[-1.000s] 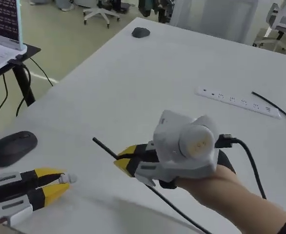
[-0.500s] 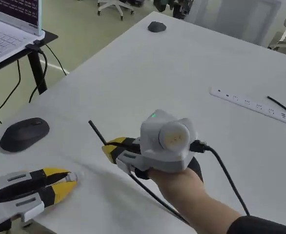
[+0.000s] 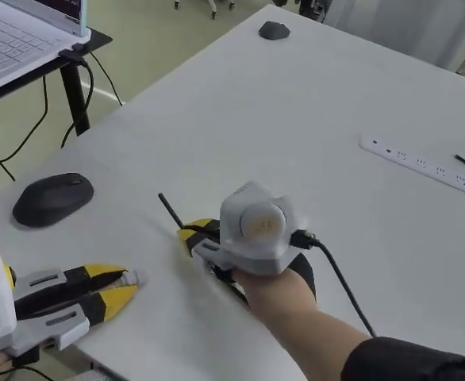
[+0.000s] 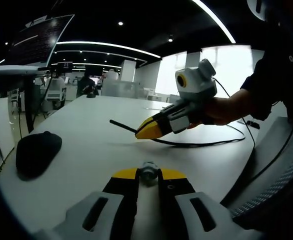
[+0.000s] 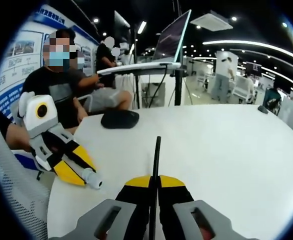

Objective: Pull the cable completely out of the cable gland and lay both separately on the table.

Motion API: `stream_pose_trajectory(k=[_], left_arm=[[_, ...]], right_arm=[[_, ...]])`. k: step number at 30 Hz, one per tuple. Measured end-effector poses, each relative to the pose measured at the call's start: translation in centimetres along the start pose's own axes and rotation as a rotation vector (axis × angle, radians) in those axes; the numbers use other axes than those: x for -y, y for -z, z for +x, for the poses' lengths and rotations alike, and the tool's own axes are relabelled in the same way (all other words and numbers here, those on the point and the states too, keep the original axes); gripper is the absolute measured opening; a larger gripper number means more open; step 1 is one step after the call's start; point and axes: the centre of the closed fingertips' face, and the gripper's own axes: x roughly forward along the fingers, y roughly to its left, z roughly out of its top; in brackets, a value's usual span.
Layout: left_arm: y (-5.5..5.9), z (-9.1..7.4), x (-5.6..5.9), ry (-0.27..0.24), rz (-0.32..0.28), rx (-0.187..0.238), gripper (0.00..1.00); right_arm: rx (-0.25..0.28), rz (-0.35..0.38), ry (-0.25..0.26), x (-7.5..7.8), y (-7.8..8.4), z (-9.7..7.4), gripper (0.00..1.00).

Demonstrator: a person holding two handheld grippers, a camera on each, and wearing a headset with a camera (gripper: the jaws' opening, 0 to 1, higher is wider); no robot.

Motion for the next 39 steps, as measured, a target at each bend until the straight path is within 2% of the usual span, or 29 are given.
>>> stream_pose_trajectory(k=[3,4,5,6,11,15,16,18,21,23,24,25,26,29,31,32,34,35,36,38,39], left_arm=[[0.0,0.0,0.0,0.005,0.009,-0.003,0.16],[0.6,0.1,-0.1,0.001,0.048,-0.038,0.16],[0.6,0.3,0.3,0.021,0.104,-0.045,0.16],[0.5,0.3,0.4,0.007,0.067,-0.044,0.16],[0.4,0.4,0.7,0.013,0.074,-0.048,0.16],[0.4,0.4,0.7,0.009,0.063,-0.046,0.17],[0.2,0.4,1.1,0.025,0.047,-0.037,0.21],[-0.1,0.4,1.3,0.032,0.035,-0.023,0.34],[-0.5,0.4,1.1,0.016,0.062,-0.024,0.43],[-0.7,0.4,0.8,0.004,0.052,-0.017,0.58],[-1.1,0.5,0.6,-0.011,0.053,0.001,0.65],[-1.6,0.5,0.2,-0.036,0.084,0.023,0.77],[-1.9,0.5,0.2,-0.044,0.092,0.028,0.84],[-2.3,0.5,0.3,-0.042,0.095,0.024,0.9],[-2.6,0.5,0.1,-0.055,0.089,0.033,0.99],[-2.9,0.5,0.1,-0.061,0.083,0.044,0.99],[-3.6,0.6,0.5,-0.044,0.008,0.078,0.99],[-4.0,0.6,0.7,-0.042,-0.034,0.1,0.99],[-4.4,0.6,0.8,-0.035,-0.043,0.118,0.99],[-4.5,0.4,0.8,-0.038,-0.025,0.115,0.99],[-4.5,0.5,0.8,-0.039,-0.031,0.098,0.99]], right_arm=[[-0.01,0.005,0.005,0.0,0.4,0.4,0.0],[-0.018,0.002,0.004,-0.1,0.7,0.4,0.0],[-0.026,-0.005,0.003,-0.2,0.9,0.4,0.0],[-0.039,-0.025,0.004,-0.2,1.3,0.4,0.0],[-0.037,-0.04,0.004,-0.1,1.3,0.3,0.03],[-0.033,-0.016,0.01,0.3,1.4,0.2,0.13],[-0.033,-0.005,0.011,0.4,1.4,0.2,0.16],[-0.031,0.006,0.008,0.4,1.5,0.2,0.22],[-0.021,0.019,0.01,0.4,1.4,0.0,0.25],[-0.019,0.016,0.02,0.6,1.6,0.0,0.3],[-0.009,0.023,0.028,0.7,1.5,-0.2,0.34],[0.011,0.045,0.027,0.8,1.3,-0.3,0.42],[0.039,0.087,0.027,0.8,0.9,-0.3,0.48],[0.08,0.126,0.036,1.2,0.3,-0.9,0.64],[0.101,0.118,0.056,1.8,0.0,-1.3,0.77],[0.103,0.114,0.065,2.0,-0.1,-1.4,0.85],[0.115,0.123,0.087,2.6,-0.4,-1.9,0.97],[0.126,0.146,0.096,3.0,-0.6,-2.3,0.99],[0.119,0.165,0.104,3.2,-0.5,-2.5,0.99],[0.093,0.214,0.108,3.4,-0.1,-3.0,0.99],[0.101,0.208,0.113,3.6,-0.2,-3.3,0.99]])
